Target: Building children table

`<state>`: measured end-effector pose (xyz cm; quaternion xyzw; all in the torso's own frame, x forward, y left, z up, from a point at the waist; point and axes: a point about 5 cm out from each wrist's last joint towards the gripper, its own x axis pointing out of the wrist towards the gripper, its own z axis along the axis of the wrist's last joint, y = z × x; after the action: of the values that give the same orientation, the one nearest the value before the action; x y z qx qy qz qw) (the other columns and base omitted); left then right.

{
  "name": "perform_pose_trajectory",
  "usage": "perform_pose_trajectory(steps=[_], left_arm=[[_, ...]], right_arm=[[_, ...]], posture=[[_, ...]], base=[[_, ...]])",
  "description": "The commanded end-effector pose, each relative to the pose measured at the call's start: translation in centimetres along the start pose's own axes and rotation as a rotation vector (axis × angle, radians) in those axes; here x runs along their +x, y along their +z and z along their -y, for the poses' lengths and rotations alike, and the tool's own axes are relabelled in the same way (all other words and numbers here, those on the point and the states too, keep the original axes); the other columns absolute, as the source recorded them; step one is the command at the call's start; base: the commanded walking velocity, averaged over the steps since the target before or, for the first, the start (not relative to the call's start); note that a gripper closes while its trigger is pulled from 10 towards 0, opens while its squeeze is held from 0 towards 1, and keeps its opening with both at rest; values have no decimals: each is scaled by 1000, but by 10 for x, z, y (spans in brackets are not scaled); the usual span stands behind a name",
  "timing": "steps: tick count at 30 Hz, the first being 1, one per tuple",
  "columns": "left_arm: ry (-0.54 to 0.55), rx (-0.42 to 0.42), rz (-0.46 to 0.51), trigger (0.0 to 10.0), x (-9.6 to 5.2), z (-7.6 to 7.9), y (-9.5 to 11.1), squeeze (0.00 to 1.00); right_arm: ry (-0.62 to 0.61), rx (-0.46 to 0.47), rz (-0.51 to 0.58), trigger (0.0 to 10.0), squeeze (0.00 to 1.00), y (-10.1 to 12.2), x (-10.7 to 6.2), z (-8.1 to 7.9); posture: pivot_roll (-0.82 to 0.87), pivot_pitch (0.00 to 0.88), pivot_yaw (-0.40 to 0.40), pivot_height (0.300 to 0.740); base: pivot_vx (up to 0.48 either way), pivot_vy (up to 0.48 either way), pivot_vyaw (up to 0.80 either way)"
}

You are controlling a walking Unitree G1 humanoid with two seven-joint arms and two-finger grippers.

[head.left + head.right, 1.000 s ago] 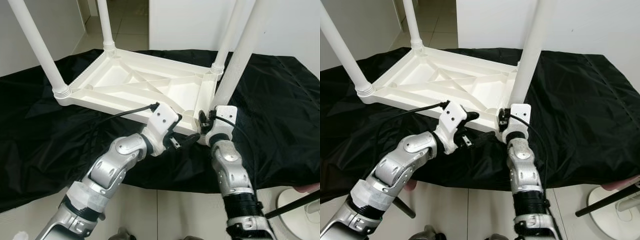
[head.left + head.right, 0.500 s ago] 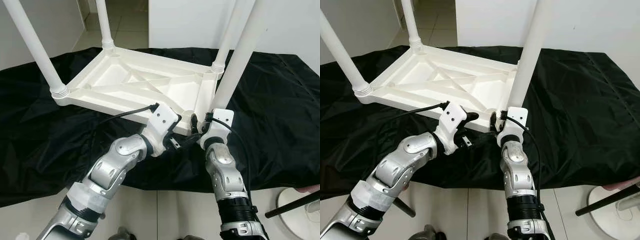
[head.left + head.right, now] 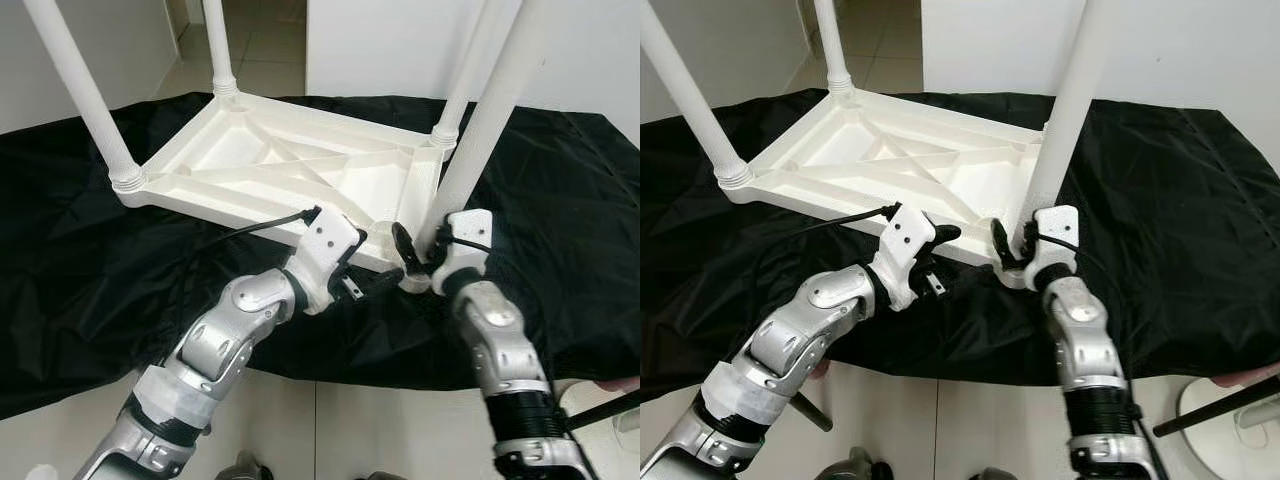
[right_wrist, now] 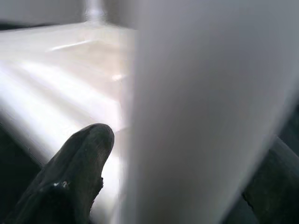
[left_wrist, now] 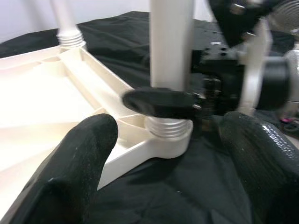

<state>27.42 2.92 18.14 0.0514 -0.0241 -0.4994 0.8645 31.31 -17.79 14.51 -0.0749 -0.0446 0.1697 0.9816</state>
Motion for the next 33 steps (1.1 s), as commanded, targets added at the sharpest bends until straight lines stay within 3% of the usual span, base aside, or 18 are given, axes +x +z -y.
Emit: perform_pose_trajectory(steps=[1,11,15,22,23,24,25,33], left_arm=[[-52,6,-17,10000,-1,4,-3,0],[-56,14,-19,10000,0,3,-2,0],[-65,22,-24,10000,0,3,-2,0],[-49,38,-28,10000,1,0,-1,0],[-44,39,-27,10000,1,0,-1,0],[-39,40,-27,10000,0,-1,-1,0],[-35,40,-27,10000,-1,-2,0,0],[-26,43,-33,10000,-3,-4,-1,0]], right_arm=[[88,-20,-8,10000,0,-4,0,-4],[205,-22,-26,10000,0,-3,7,11],[254,-76,-41,10000,0,-3,16,15],[294,-103,-89,10000,0,-15,22,13],[301,-103,-98,4039,0,-17,22,12],[304,-98,-106,863,0,-20,22,12],[304,-92,-110,0,0,-22,22,13],[300,-69,-118,0,0,-29,22,14]], posture=[[0,0,-4,740],[0,0,7,740],[-6,0,15,740],[3,0,10,740],[7,0,9,740],[7,0,9,740],[7,0,9,740],[18,0,11,740]], base=[[0,0,0],[0,0,0],[0,0,0],[0,0,0],[0,0,0],[0,0,0],[0,0,0],[0,0,0]])
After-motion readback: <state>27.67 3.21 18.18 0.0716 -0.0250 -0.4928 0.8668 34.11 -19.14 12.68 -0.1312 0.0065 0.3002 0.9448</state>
